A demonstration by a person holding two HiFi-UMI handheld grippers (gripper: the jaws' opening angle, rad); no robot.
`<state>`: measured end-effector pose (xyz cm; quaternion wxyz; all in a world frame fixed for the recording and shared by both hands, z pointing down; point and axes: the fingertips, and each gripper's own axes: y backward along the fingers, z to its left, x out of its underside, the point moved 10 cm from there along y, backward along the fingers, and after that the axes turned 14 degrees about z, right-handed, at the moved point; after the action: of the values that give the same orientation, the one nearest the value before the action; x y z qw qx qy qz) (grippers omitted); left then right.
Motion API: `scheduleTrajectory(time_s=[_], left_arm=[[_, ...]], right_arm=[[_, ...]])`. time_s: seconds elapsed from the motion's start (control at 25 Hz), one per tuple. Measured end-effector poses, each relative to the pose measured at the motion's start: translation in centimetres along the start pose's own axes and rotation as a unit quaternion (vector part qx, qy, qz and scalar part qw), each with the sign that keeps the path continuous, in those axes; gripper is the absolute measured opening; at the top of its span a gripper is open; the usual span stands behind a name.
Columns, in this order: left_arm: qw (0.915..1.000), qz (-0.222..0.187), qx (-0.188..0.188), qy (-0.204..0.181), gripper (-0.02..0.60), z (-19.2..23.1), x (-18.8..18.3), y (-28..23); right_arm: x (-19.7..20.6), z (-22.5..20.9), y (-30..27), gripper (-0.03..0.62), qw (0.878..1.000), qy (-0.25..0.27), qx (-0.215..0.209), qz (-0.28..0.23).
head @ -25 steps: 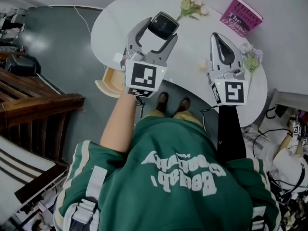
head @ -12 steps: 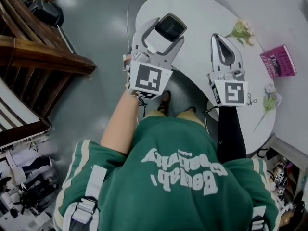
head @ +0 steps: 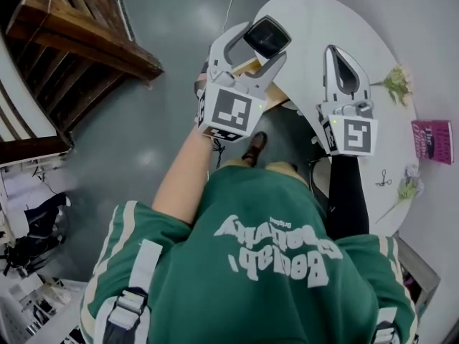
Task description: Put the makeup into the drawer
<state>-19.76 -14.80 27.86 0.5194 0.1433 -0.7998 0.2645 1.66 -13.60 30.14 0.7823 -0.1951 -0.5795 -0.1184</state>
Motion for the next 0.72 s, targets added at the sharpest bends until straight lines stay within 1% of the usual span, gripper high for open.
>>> scheduleTrajectory(time_s=[0.08, 0.16, 0.24, 0.36, 0.44, 0.56, 0.64, 0.72], left_arm=[[0.9999, 0.01, 0.005, 0.005, 0.35, 0.4, 1.2, -0.6], [0.9993, 0.033, 0.015, 0.007, 0.35, 0.3, 3.0, -1.6], [0.9973, 0.068, 0.029, 0.003, 0.35, -0.1, 5.6, -2.8], [0.991, 0.125, 0.047, -0.013, 0.35, -1.1, 9.8, -4.7], [0.9861, 0.156, 0.056, -0.018, 0.35, -1.8, 12.4, -5.8], [0.9764, 0.198, 0.082, -0.022, 0.35, -3.0, 16.0, -7.3], [0.9672, 0.23, 0.104, -0.029, 0.35, -3.8, 18.6, -8.3], [0.9566, 0.262, 0.125, -0.027, 0.35, -4.5, 21.1, -9.0]], right_arm=[[0.0, 0.1, -0.5, 0.009, 1.0, 0.0, 0.0, 0.003], [0.3, 0.0, -0.7, 0.009, 1.0, -0.002, 0.003, 0.009], [0.8, -0.1, -0.7, 0.009, 1.0, -0.004, 0.009, 0.018], [1.6, -0.4, -0.6, 0.009, 0.999, -0.012, 0.02, 0.03], [2.0, -0.6, -0.7, 0.009, 0.999, -0.019, 0.026, 0.036], [2.2, -0.7, -0.7, 0.009, 0.998, -0.032, 0.036, 0.038], [2.7, -0.9, -0.6, 0.009, 0.998, -0.029, 0.042, 0.047], [2.7, -0.8, -0.6, 0.009, 0.997, -0.031, 0.049, 0.05]])
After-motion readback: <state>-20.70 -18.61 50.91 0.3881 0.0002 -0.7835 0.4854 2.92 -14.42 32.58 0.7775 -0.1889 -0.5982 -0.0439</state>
